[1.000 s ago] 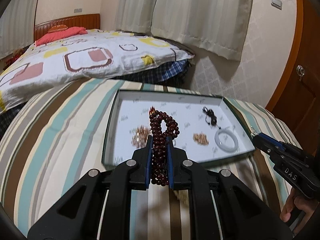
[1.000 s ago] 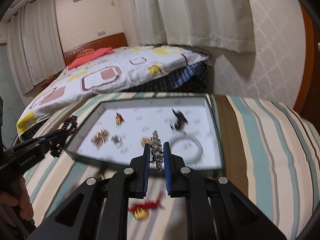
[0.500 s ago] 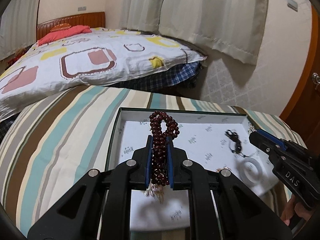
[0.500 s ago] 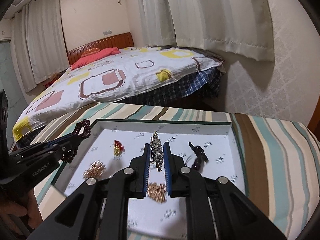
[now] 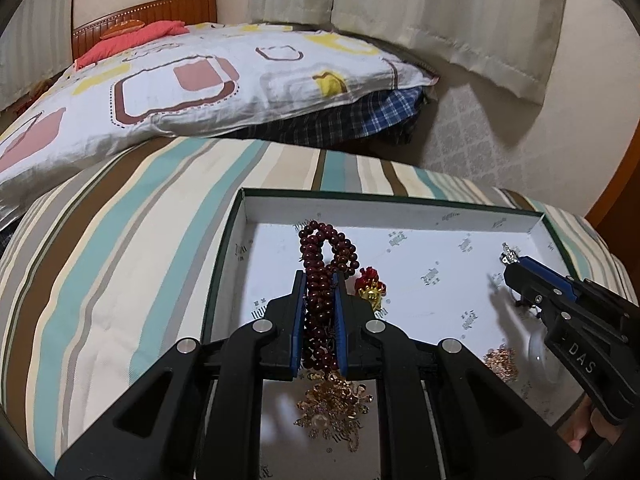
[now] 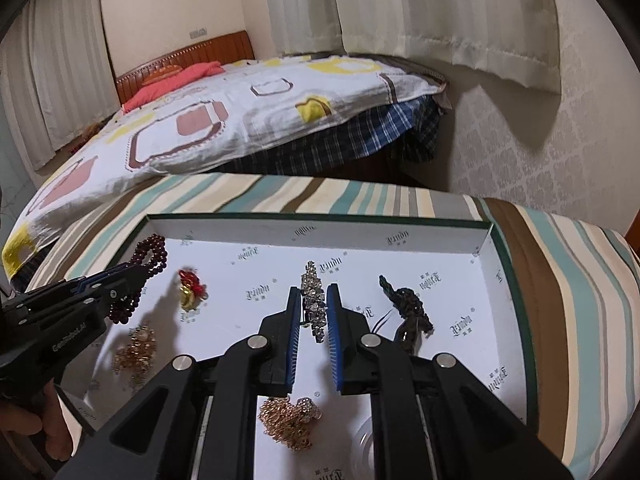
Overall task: Organize jewelry
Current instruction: 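Carry the silver brooch and red bead bracelet into the green box with both tools, then open the right tool to release the brooch while the left tool releases the bracelet, then withdraw both open tools from the box toward the remaining jewelry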
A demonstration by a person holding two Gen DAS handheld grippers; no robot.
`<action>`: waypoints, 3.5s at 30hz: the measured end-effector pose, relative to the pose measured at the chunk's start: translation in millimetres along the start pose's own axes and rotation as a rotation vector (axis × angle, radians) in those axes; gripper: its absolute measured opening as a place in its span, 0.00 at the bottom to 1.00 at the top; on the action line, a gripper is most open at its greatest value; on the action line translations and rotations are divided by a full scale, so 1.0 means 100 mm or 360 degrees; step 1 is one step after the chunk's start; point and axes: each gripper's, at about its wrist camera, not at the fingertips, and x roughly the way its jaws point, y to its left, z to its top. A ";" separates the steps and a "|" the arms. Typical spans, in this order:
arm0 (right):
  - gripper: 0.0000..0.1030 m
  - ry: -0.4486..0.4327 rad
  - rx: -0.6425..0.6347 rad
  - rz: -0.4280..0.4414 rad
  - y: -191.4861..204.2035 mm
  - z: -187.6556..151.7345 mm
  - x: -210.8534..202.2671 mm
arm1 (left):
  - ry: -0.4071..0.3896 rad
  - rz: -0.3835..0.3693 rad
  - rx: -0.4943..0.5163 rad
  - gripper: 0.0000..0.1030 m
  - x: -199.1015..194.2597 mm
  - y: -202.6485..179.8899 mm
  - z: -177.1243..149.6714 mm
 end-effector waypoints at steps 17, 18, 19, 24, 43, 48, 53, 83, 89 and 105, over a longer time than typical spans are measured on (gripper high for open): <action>0.14 0.0089 0.0011 -0.0031 -0.02 0.00 0.12 | 0.0107 0.0031 0.0010 0.15 0.14 -0.03 0.01; 0.14 0.0095 0.0017 -0.0030 -0.03 0.00 0.13 | 0.0109 0.0033 0.0011 0.17 0.14 -0.03 0.01; 0.14 0.0098 0.0020 -0.0028 -0.03 0.00 0.14 | 0.0110 0.0042 0.0010 0.19 0.14 -0.03 0.02; 0.16 0.0103 0.0021 -0.0023 -0.04 0.00 0.15 | 0.0108 0.0047 0.0000 0.22 0.14 -0.03 0.03; 0.45 0.0056 0.0034 -0.0036 -0.04 -0.01 0.09 | 0.0068 0.0047 0.0024 0.55 0.09 -0.06 0.04; 0.51 0.0041 0.0041 -0.0039 -0.05 -0.01 0.07 | 0.0058 0.0050 0.0021 0.61 0.07 -0.05 0.04; 0.56 0.0028 0.0043 -0.0045 -0.05 -0.01 0.05 | 0.0048 0.0048 0.0034 0.68 0.05 -0.06 0.04; 0.66 -0.0217 0.0041 -0.0053 0.03 -0.21 -0.95 | -0.0323 0.0054 0.0028 0.87 -1.16 -0.14 -0.17; 0.66 -0.0229 0.0057 -0.0079 0.05 -0.49 -1.18 | -0.0346 0.0050 0.0016 0.87 -1.40 -0.14 -0.44; 0.65 -0.0029 0.0072 -0.0082 0.13 -1.30 -1.19 | -0.0257 0.0131 -0.0004 0.87 -1.57 -0.02 -1.25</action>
